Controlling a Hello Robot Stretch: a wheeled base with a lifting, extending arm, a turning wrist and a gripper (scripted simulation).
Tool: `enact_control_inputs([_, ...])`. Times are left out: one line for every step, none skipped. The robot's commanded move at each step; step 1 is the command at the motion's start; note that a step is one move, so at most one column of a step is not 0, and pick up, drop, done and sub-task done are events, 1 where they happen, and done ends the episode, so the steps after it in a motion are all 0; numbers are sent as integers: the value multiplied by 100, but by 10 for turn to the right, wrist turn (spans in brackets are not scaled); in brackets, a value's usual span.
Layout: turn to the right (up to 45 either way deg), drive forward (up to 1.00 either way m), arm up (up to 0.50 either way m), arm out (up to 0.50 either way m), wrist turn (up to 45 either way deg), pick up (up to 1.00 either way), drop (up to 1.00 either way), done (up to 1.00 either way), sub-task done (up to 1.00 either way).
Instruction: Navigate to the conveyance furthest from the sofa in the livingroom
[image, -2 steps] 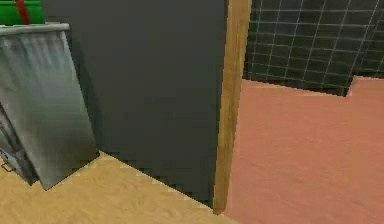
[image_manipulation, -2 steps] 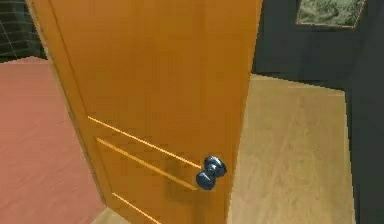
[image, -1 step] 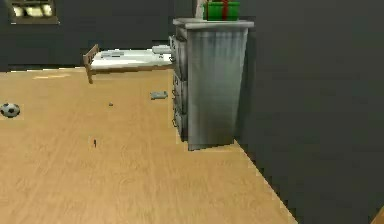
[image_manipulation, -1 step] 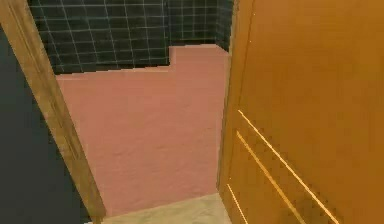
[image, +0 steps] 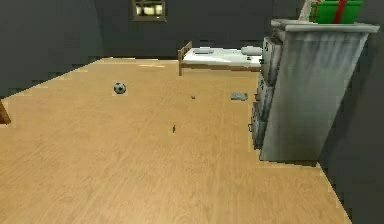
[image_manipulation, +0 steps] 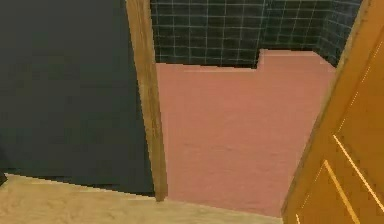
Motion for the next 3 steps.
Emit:
enact_control_inputs([0, 10, 0, 0, 0, 0, 0, 0, 0])
enact_control_inputs([-450, 0, 0, 0, 0, 0, 0, 0, 0])
enact_control_inputs([-180, 0, 0, 0, 0, 0, 0, 0, 0])
